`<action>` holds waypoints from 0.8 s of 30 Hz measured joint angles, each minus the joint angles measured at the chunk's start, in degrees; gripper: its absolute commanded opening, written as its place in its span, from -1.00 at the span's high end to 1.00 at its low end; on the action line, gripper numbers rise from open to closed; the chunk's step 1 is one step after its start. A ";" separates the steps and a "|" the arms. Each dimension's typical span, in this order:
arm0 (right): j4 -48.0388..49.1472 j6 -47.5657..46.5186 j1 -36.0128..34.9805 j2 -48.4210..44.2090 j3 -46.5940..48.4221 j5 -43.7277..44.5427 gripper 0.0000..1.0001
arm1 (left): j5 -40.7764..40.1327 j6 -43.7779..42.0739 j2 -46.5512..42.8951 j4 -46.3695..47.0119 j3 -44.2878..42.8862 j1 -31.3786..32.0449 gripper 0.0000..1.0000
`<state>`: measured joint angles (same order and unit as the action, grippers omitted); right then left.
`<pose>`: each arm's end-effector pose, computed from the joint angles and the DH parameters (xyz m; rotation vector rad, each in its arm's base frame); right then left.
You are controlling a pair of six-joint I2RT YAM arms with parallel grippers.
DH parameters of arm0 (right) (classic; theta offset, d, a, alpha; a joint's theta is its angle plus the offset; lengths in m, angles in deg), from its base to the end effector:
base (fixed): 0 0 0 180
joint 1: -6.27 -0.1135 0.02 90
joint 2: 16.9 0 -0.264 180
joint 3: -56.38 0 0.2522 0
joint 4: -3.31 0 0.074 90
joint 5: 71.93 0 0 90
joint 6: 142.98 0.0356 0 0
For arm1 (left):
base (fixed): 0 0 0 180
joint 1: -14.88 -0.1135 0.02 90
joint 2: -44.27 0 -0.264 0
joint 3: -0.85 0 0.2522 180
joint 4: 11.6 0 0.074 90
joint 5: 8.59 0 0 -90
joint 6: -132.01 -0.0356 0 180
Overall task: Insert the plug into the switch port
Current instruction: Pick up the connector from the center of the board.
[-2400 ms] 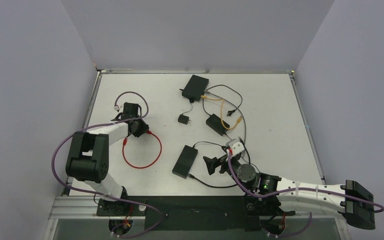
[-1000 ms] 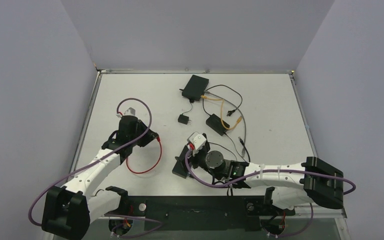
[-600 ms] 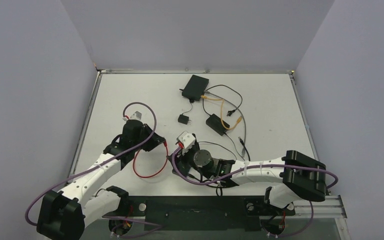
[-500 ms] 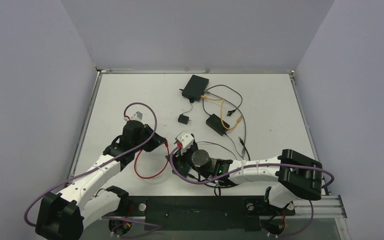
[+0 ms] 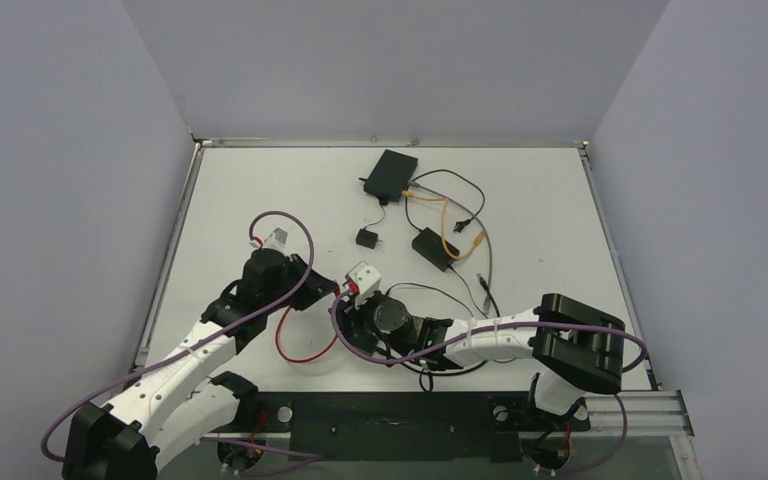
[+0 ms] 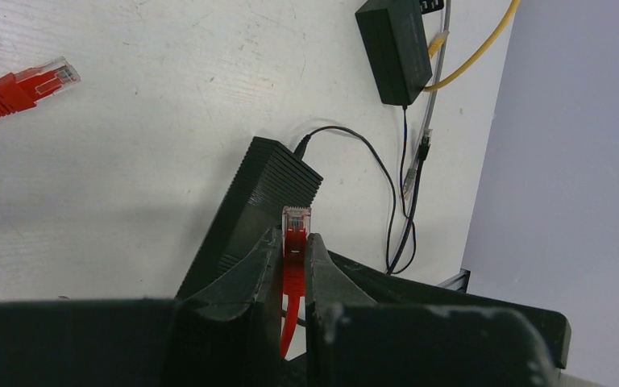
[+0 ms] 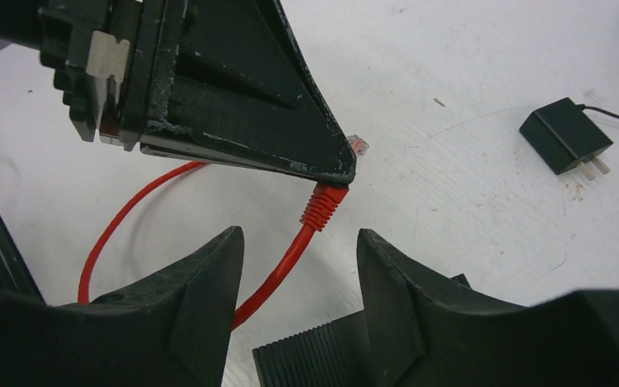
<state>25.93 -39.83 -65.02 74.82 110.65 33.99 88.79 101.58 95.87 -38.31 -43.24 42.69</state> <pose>0.1160 0.3121 0.1963 -0.7369 1.7422 0.7780 0.1716 -0.0957 0.2260 -0.5643 2.2758 -0.9660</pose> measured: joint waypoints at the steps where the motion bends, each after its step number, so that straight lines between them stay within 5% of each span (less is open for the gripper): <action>1: -0.02 0.24 0.00 0.13 0.00 -0.11 0.20 | 0.04 0.04 -0.28 -0.11 0.15 0.04 1.00; 14: -0.04 2.67 0.96 0.90 0.13 -1.22 1.00 | 0.04 1.51 -3.54 1.22 2.67 0.31 1.00; 21: 0.50 2.80 1.14 0.85 0.13 -1.27 1.00 | -0.26 1.42 -4.70 1.70 2.97 0.26 0.99; 24: 0.98 2.80 1.14 0.61 -0.24 -1.27 1.00 | 0.13 1.14 -5.38 3.32 3.89 0.24 0.76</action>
<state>26.91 -37.03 -63.88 75.43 110.41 32.72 88.92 102.71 90.49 -34.99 -39.35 42.93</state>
